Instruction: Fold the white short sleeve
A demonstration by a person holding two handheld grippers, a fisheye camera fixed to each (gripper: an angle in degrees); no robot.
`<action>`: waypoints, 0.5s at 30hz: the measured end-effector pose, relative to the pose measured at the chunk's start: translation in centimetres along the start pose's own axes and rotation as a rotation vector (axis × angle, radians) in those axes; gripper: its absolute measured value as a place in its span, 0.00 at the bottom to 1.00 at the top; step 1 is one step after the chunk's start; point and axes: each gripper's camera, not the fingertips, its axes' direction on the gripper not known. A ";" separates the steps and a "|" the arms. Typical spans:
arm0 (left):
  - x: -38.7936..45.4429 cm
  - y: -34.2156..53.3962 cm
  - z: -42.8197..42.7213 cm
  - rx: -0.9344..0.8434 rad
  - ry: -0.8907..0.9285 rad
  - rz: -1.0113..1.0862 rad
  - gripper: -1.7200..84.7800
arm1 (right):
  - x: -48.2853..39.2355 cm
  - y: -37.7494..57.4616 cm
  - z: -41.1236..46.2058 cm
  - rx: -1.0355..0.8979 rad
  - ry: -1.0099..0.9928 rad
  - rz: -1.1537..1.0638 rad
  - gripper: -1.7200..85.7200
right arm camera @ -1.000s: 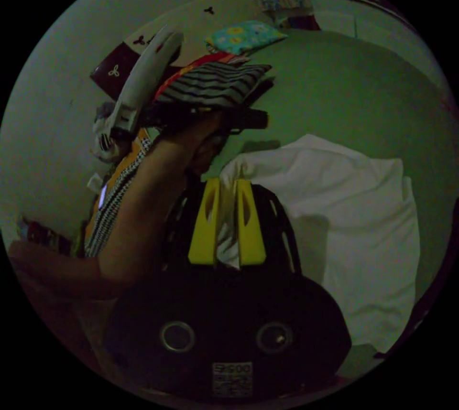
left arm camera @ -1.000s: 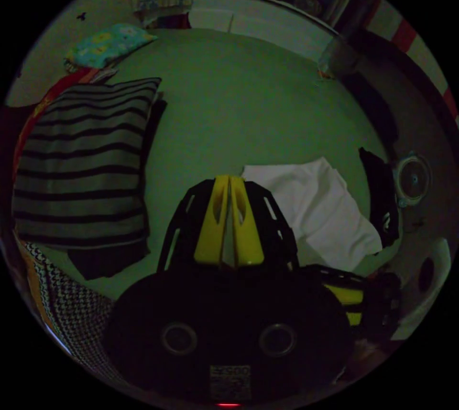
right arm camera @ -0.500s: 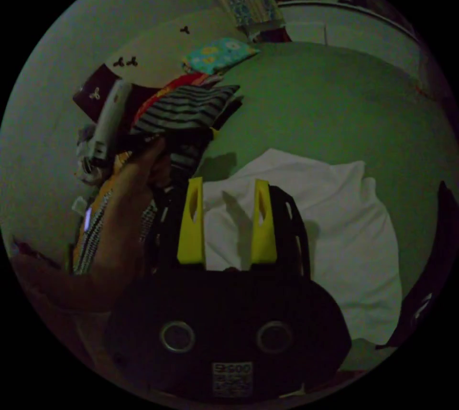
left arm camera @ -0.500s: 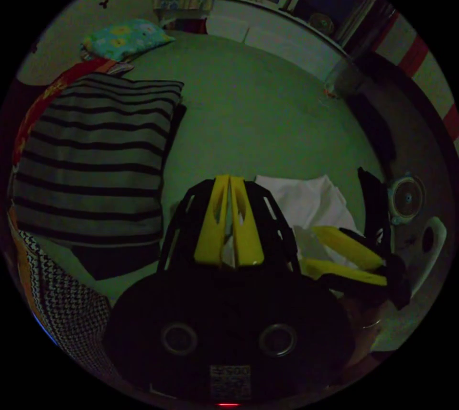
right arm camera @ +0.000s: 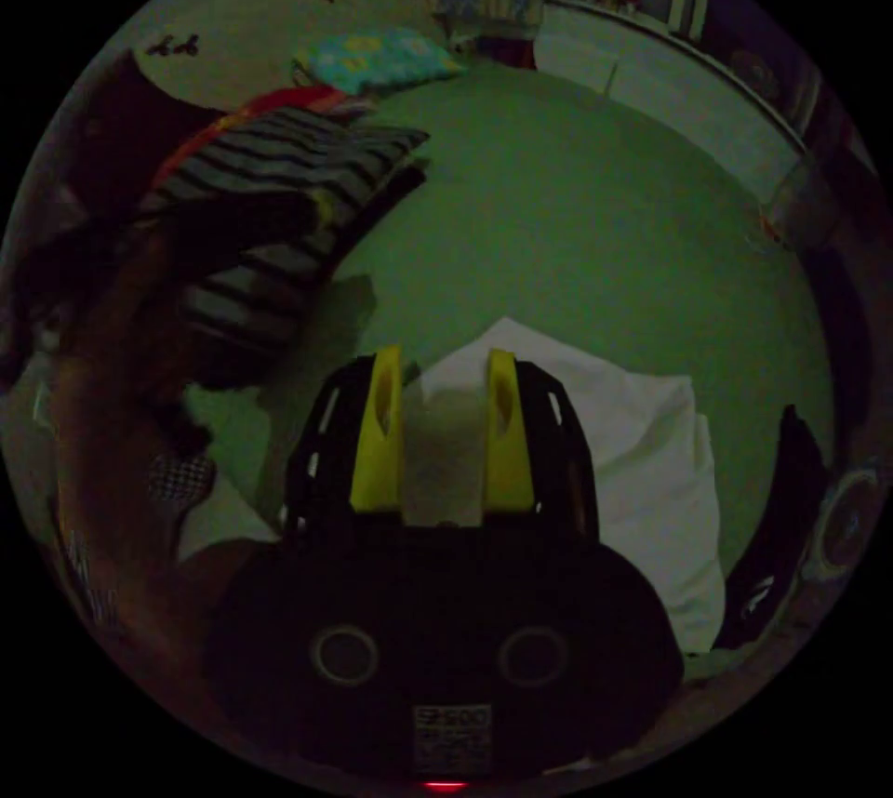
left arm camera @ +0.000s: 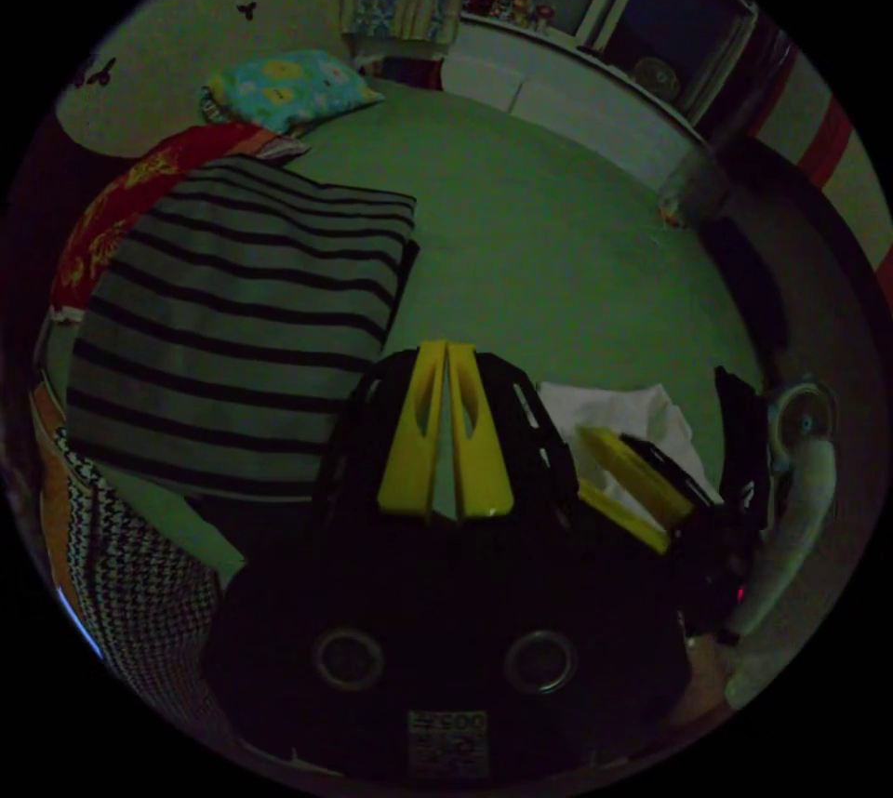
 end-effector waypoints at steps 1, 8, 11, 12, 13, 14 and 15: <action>-0.3 0.0 -0.2 0.000 -0.010 -0.002 0.01 | -0.1 -0.6 2.0 -0.108 0.019 -0.007 0.13; -3.2 -0.2 -2.0 -0.015 0.079 -0.057 0.01 | 0.6 1.1 1.4 0.022 -0.029 -0.004 0.07; -3.5 -0.3 -2.8 -0.019 0.068 -0.044 0.01 | 1.8 1.4 0.0 0.031 -0.150 0.043 0.05; -3.5 -0.3 -3.1 -0.020 0.053 -0.038 0.01 | 2.1 1.6 -1.3 0.084 -0.211 0.040 0.04; -3.5 -0.3 -3.2 -0.020 0.049 -0.036 0.01 | 2.2 1.8 -3.0 0.152 -0.269 0.034 0.04; -3.6 -0.3 -3.6 -0.017 0.049 -0.032 0.01 | 2.3 1.9 -3.8 0.180 -0.294 0.035 0.04; -3.6 -0.3 -4.0 -0.011 0.053 -0.027 0.01 | 2.3 2.0 -5.6 0.226 -0.326 0.038 0.04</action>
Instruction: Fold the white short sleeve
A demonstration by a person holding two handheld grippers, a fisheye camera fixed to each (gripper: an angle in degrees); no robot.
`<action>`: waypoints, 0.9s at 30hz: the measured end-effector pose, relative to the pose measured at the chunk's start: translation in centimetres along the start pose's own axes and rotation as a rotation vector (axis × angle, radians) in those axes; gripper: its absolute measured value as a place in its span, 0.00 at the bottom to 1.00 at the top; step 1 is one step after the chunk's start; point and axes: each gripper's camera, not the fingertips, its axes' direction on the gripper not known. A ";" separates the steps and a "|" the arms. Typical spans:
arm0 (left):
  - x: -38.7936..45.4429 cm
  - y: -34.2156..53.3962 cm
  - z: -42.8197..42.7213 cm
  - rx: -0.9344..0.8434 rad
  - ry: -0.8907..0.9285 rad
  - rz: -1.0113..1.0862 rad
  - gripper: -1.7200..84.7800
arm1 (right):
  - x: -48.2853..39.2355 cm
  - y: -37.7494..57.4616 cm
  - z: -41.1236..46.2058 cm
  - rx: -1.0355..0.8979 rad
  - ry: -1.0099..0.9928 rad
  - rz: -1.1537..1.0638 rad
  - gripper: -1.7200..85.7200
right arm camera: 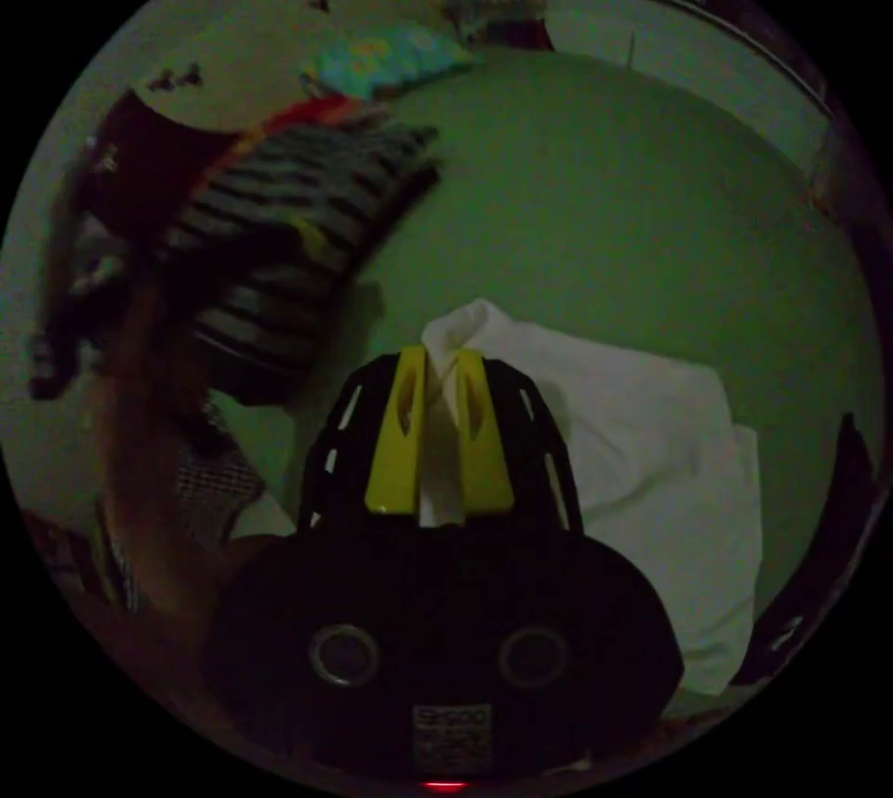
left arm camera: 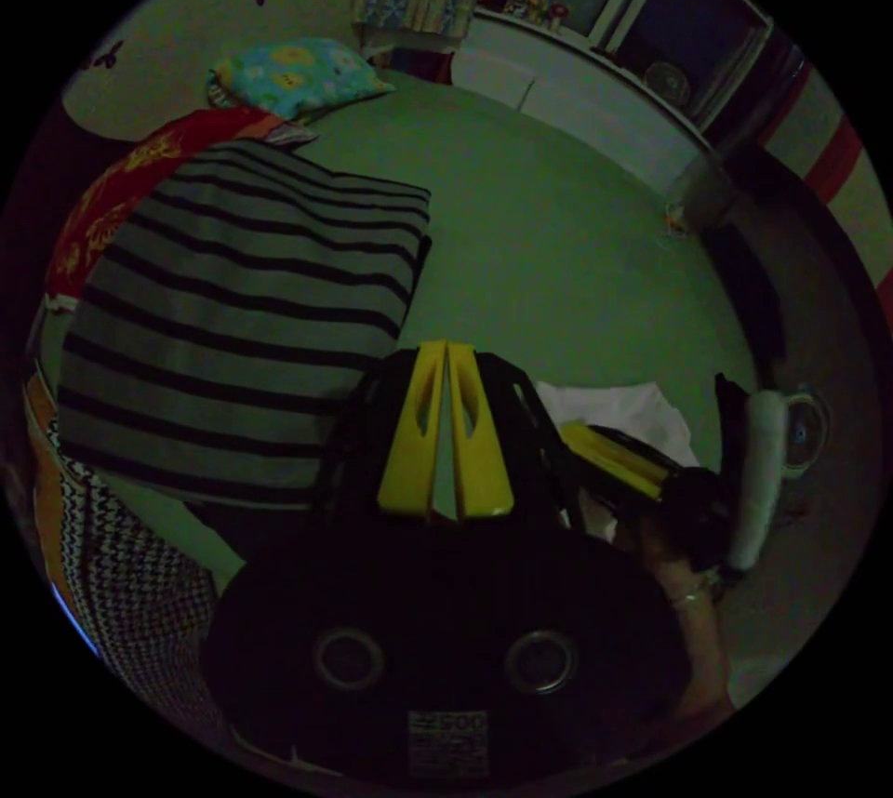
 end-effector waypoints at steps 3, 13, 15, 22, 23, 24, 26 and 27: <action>-0.6 0.2 -1.3 0.022 -0.046 -0.022 0.01 | -1.5 -0.7 -4.2 0.115 -0.003 -0.040 0.04; -1.2 0.9 -3.4 0.008 -0.024 -0.089 0.01 | 4.0 2.5 -17.5 0.370 -0.136 0.081 0.04; -0.3 1.0 -3.8 0.004 -0.042 -0.062 0.01 | 5.7 5.5 -20.1 0.427 -0.105 0.094 0.04; 1.9 1.5 -4.1 -0.042 0.002 -0.025 0.01 | 19.8 18.0 -30.0 0.506 0.170 0.596 0.02; 2.4 1.6 -4.2 -0.042 0.012 -0.017 0.01 | 20.7 18.9 -30.8 0.525 0.224 0.623 0.02; 3.1 1.8 -4.4 -0.041 0.025 -0.010 0.01 | 22.2 20.4 -32.1 0.535 0.342 0.666 0.01; 4.2 2.0 -4.6 -0.042 0.045 0.013 0.01 | 24.3 21.7 -33.1 0.434 0.419 0.734 0.01; 5.1 2.2 -4.6 -0.047 0.047 0.029 0.02 | 24.9 22.4 -33.2 0.380 0.404 0.751 0.01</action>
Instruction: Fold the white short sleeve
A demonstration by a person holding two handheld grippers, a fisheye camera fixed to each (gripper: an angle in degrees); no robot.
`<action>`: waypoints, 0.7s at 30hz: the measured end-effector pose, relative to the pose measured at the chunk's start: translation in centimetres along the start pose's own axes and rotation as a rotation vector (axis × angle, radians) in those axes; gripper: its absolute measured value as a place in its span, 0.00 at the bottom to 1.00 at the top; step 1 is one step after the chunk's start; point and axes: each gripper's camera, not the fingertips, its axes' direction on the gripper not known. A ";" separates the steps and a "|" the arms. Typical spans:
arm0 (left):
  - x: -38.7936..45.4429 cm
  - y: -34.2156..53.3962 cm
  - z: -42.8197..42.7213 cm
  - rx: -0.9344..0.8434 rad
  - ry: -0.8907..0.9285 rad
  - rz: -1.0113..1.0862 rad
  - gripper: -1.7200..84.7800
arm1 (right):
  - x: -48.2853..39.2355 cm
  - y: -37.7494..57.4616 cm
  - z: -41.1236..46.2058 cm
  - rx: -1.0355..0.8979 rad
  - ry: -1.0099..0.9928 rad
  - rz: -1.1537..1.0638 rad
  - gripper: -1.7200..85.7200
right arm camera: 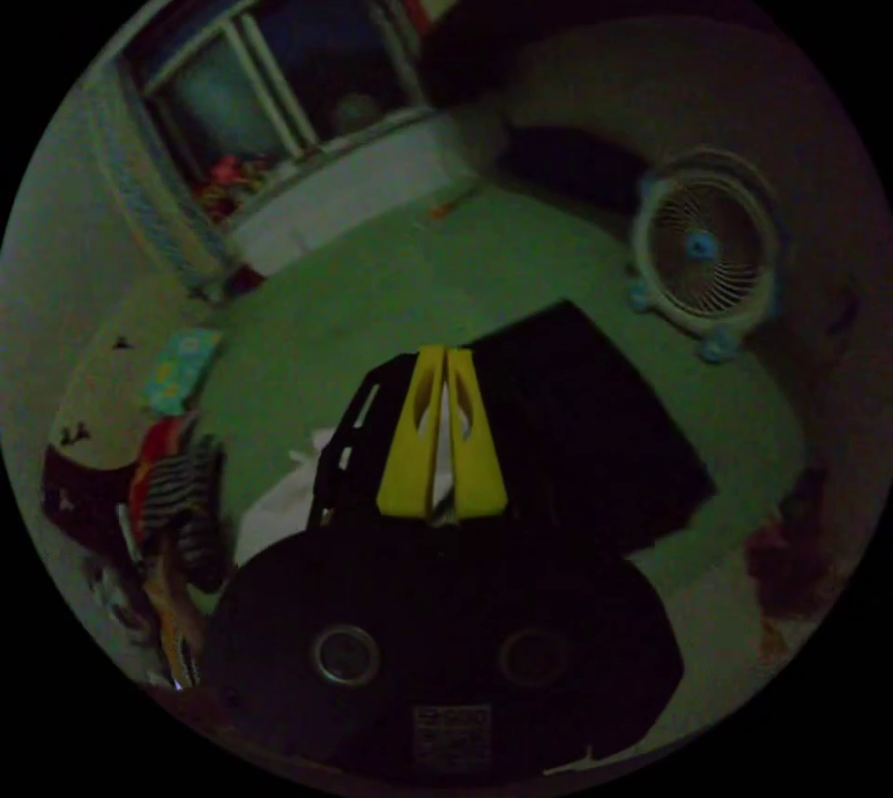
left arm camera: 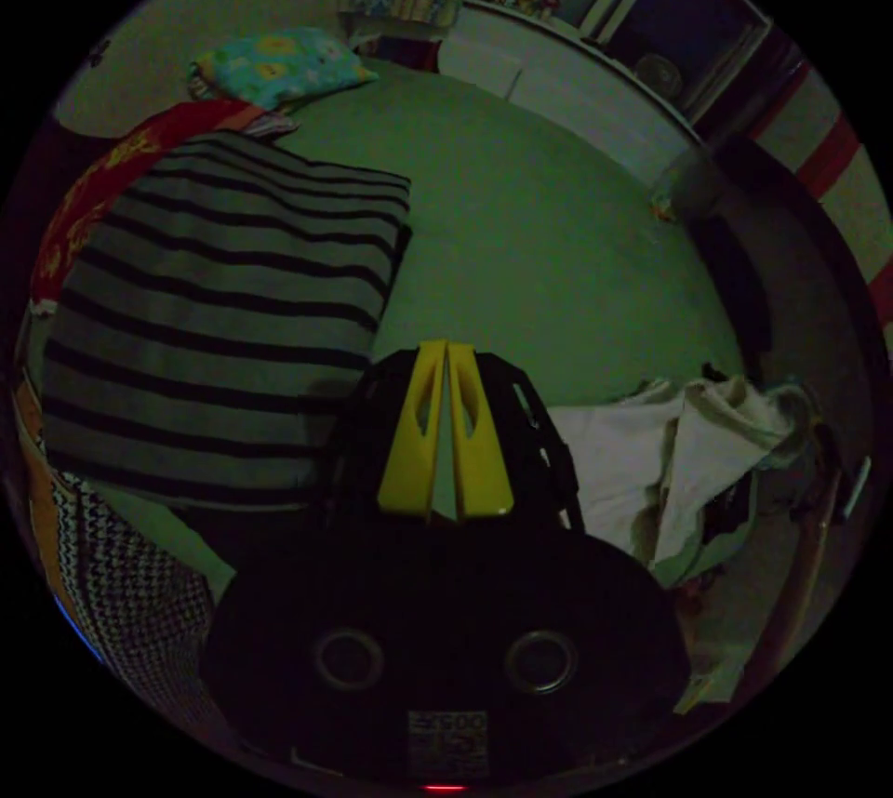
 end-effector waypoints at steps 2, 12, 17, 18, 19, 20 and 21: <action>1.4 0.3 0.1 -0.015 -0.001 0.026 0.02 | -0.6 1.2 -0.2 -0.050 -0.056 -0.106 0.01; 11.3 4.5 0.5 -0.165 0.211 0.288 0.13 | -13.1 16.8 3.8 -0.407 -0.132 -0.668 0.18; 15.8 7.3 2.5 -0.345 0.224 0.404 0.23 | -15.7 21.6 6.7 -0.481 0.081 -0.791 0.17; 16.6 8.0 3.4 -0.407 0.209 0.416 0.23 | -15.3 22.1 6.3 -0.437 0.190 -0.788 0.08; 17.0 8.4 3.8 -0.435 0.201 0.420 0.22 | -14.5 22.2 5.1 -0.391 0.204 -0.775 0.03; 17.7 8.9 4.2 -0.455 0.150 0.425 0.20 | -13.9 22.1 4.2 -0.373 0.184 -0.759 0.02; 18.4 9.4 4.0 -0.431 0.046 0.441 0.13 | -12.4 21.8 2.3 -0.344 0.139 -0.716 0.01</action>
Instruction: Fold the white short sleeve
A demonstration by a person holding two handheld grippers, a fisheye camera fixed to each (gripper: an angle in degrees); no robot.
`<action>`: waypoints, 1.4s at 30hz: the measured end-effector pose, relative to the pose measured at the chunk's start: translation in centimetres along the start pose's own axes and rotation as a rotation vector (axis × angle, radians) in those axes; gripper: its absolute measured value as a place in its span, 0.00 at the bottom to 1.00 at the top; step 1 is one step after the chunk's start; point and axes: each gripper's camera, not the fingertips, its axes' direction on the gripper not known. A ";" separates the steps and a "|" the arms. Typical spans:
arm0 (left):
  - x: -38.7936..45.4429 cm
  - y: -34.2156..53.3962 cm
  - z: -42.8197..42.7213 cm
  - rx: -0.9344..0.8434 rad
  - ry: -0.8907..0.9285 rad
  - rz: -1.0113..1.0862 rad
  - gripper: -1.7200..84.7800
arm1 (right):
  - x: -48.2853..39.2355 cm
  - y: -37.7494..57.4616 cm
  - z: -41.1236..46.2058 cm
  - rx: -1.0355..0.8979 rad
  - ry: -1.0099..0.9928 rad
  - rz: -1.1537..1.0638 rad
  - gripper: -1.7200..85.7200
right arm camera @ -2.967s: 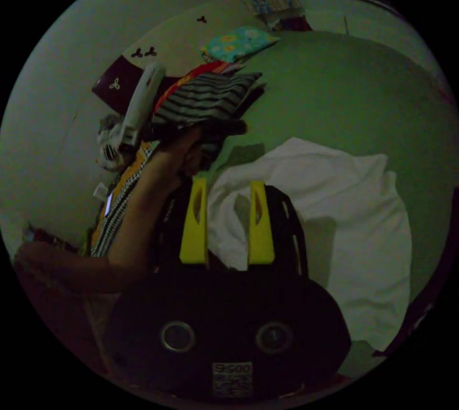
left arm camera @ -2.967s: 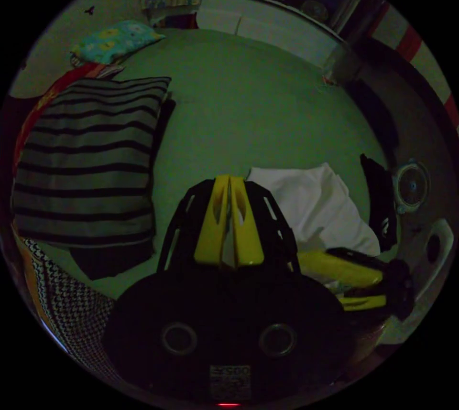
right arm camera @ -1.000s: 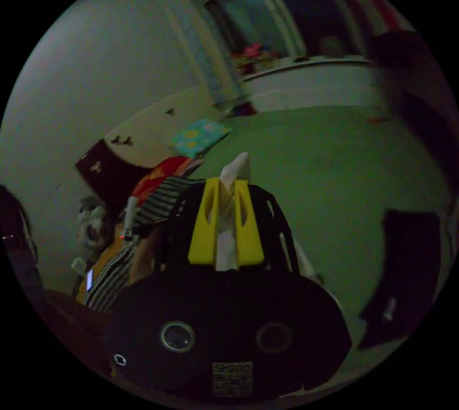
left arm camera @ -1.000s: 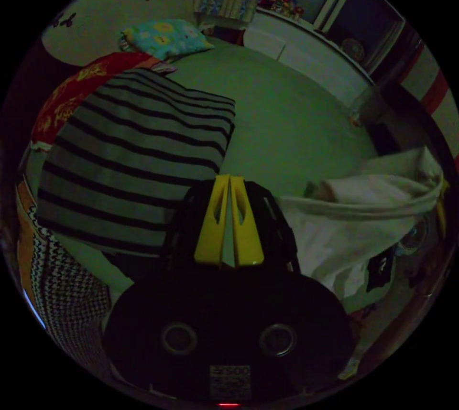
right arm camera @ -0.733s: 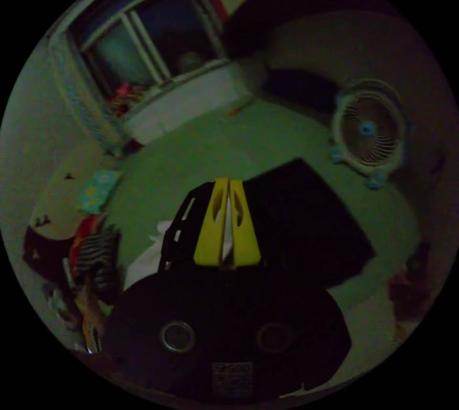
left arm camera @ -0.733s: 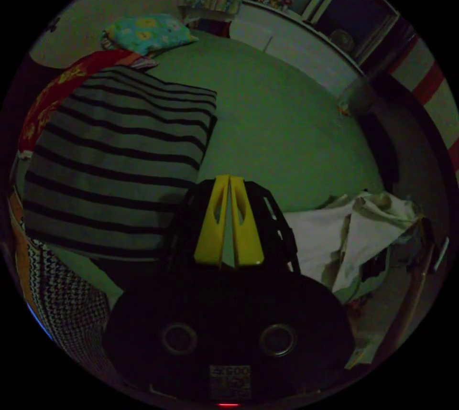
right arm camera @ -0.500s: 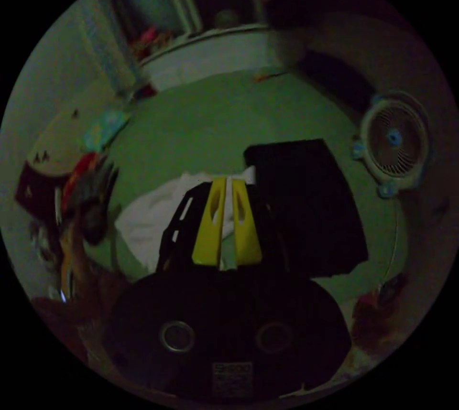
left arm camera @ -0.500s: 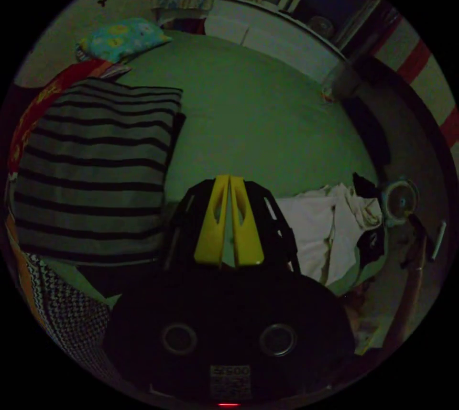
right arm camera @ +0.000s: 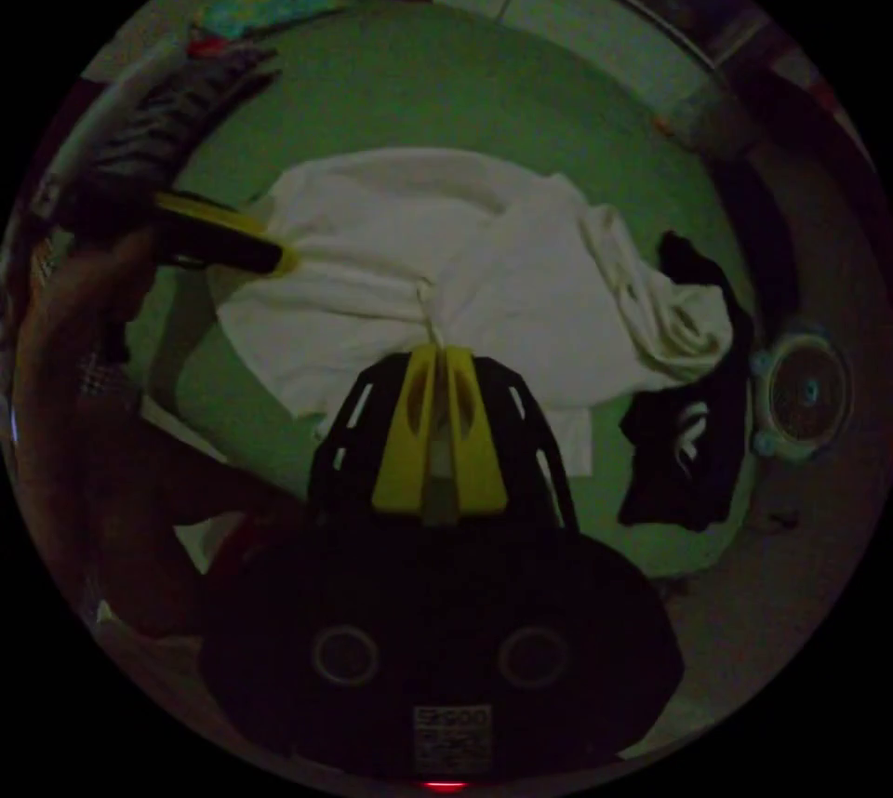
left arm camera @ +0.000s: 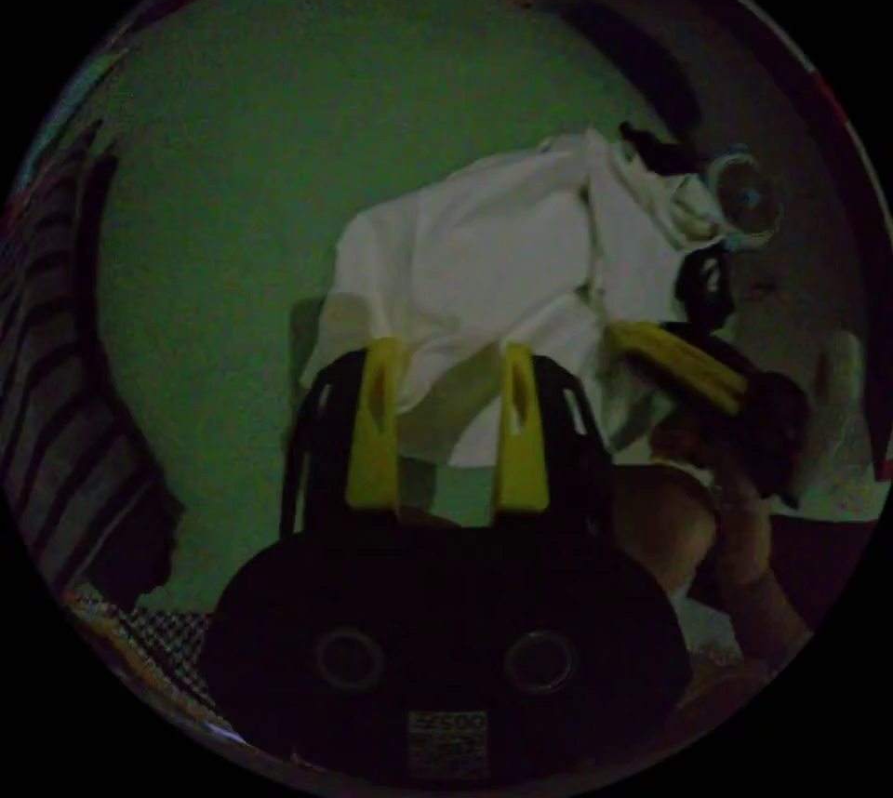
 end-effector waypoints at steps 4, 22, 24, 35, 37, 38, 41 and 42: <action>1.7 0.6 -0.7 0.033 0.034 0.006 0.06 | 6.2 6.2 -4.6 0.109 -0.051 0.198 0.00; 11.2 7.7 -19.3 0.485 -0.389 -0.083 0.03 | 11.6 22.9 -10.7 0.188 -0.052 0.545 0.00; 12.0 8.5 -21.2 0.505 -0.438 -0.086 0.03 | 11.7 23.5 -11.7 0.212 -0.065 0.558 0.00; 13.0 7.6 -26.9 0.566 -0.400 -0.115 0.03 | 11.0 20.4 -16.2 0.275 0.035 0.557 0.00; 12.7 6.9 -27.4 0.590 -0.339 -0.122 0.04 | 11.0 19.0 -17.4 0.297 0.047 0.554 0.01; 12.6 6.3 -27.5 0.597 -0.337 -0.115 0.04 | 11.0 18.6 -17.6 0.293 0.046 0.551 0.01; 12.7 4.0 -26.1 0.548 -0.363 -0.071 0.06 | 10.8 16.0 -16.3 0.156 0.010 0.515 0.02; 12.3 2.9 -24.7 0.490 -0.344 -0.051 0.07 | 10.5 15.0 -15.2 0.097 0.007 0.500 0.04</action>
